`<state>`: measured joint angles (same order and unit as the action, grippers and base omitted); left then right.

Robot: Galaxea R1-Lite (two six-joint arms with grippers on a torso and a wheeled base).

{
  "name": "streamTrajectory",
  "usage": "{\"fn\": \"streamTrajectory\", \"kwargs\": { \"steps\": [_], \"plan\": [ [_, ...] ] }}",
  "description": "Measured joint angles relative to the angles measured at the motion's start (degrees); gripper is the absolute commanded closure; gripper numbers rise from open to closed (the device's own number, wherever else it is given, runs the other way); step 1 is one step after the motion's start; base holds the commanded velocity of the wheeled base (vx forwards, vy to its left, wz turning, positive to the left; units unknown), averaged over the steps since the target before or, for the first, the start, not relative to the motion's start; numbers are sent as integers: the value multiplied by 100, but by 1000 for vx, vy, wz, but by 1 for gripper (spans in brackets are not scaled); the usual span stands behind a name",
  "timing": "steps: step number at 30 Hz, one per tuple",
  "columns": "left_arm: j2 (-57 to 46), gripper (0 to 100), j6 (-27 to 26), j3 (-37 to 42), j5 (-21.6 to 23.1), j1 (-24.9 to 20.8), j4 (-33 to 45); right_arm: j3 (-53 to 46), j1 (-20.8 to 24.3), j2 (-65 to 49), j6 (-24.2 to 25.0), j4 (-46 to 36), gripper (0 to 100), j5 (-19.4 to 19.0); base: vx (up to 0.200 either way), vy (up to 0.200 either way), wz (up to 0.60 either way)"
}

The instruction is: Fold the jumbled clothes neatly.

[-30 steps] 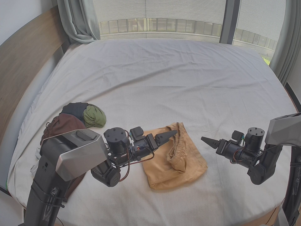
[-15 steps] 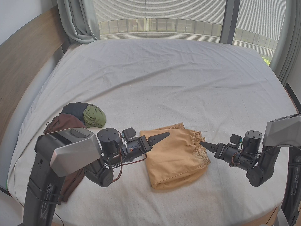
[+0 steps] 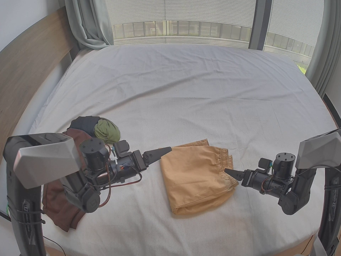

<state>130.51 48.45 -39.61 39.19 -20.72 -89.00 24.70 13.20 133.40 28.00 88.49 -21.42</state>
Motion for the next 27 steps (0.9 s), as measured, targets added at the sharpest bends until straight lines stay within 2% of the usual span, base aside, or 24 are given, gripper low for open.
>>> {"fn": "streamTrajectory", "kwargs": {
  "steps": [6,14,19,24,27],
  "plan": [
    [-872,0,-187,786,758,551,2,-37,11,-55,-6,0,0,0,0,0,0],
    [-1963,0,-332,1737,1820,1576,11,-72,40,-77,-22,0,0,0,0,0,0],
    [-2293,0,-1147,1988,1908,1836,22,-102,52,-68,-39,0,0,10,0,0,0],
    [-2442,0,-1534,2126,1858,1902,33,-128,44,39,-56,-2,0,38,0,0,0],
    [-2487,0,-2088,2183,1853,1915,32,-130,44,130,-61,0,0,100,0,0,0]
  ]
}}
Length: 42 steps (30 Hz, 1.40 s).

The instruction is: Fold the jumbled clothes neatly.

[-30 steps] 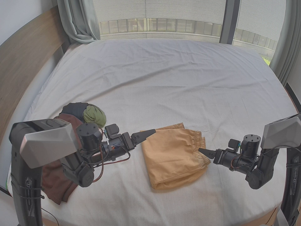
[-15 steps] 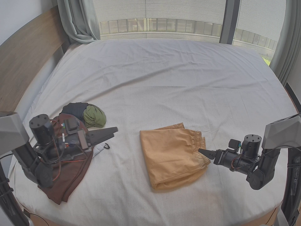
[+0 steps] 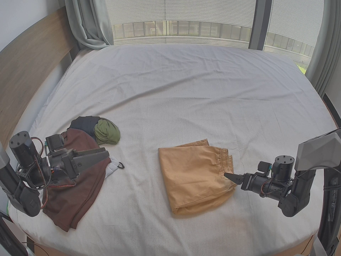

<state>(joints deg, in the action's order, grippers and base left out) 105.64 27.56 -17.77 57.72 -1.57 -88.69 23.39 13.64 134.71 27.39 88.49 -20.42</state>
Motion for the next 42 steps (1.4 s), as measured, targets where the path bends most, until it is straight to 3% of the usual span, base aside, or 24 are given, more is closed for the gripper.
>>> {"fn": "streamTrajectory", "kwargs": {
  "steps": [12,24,36,37,42],
  "plan": [
    [105,0,-1947,173,211,-132,-5,151,2,501,66,2,0,59,0,0,0],
    [323,0,-2050,336,252,-291,-5,634,284,1030,892,13,0,39,0,0,0],
    [402,0,-2039,378,257,-360,-7,872,614,1106,1158,7,0,72,0,0,0],
    [413,0,-2039,378,257,-361,-5,874,621,1108,1158,9,100,83,0,0,0],
    [463,0,-2046,369,255,-361,-5,883,650,1111,1158,11,100,99,0,0,0]
  ]
}}
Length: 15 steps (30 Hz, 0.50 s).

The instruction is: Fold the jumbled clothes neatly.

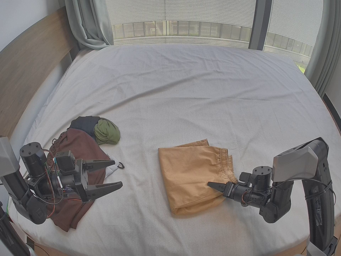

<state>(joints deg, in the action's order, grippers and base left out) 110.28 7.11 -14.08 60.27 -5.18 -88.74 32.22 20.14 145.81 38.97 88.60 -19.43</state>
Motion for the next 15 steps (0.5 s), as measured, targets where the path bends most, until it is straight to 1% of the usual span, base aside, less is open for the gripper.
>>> {"fn": "streamTrajectory", "kwargs": {
  "steps": [9,15],
  "plan": [
    [74,0,-11,-39,-11,4,0,-11,11,-9,-2,9,100,2,0,0,0],
    [108,0,-29,-41,-13,11,0,-39,130,-149,-11,7,100,15,0,0,0]
  ]
}}
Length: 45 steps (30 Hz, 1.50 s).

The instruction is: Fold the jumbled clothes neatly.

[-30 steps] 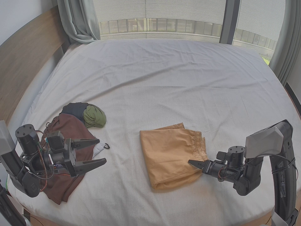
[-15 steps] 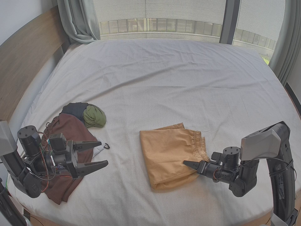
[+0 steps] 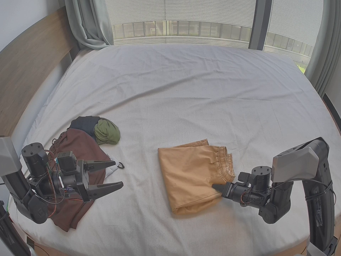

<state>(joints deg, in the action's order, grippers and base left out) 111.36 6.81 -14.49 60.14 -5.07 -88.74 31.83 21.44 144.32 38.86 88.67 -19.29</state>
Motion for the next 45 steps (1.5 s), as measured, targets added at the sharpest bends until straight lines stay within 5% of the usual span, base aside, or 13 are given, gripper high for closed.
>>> {"fn": "streamTrajectory", "kwargs": {
  "steps": [11,28,45],
  "plan": [
    [18,0,-99,-9,-6,22,0,-91,143,-1020,0,-22,100,-30,0,0,0],
    [154,0,-1814,-113,196,63,-6,229,399,-1946,-28,-32,100,-154,0,0,0],
    [173,0,-1836,-49,227,83,0,1596,427,-2004,117,-547,100,-134,0,0,0]
  ]
}}
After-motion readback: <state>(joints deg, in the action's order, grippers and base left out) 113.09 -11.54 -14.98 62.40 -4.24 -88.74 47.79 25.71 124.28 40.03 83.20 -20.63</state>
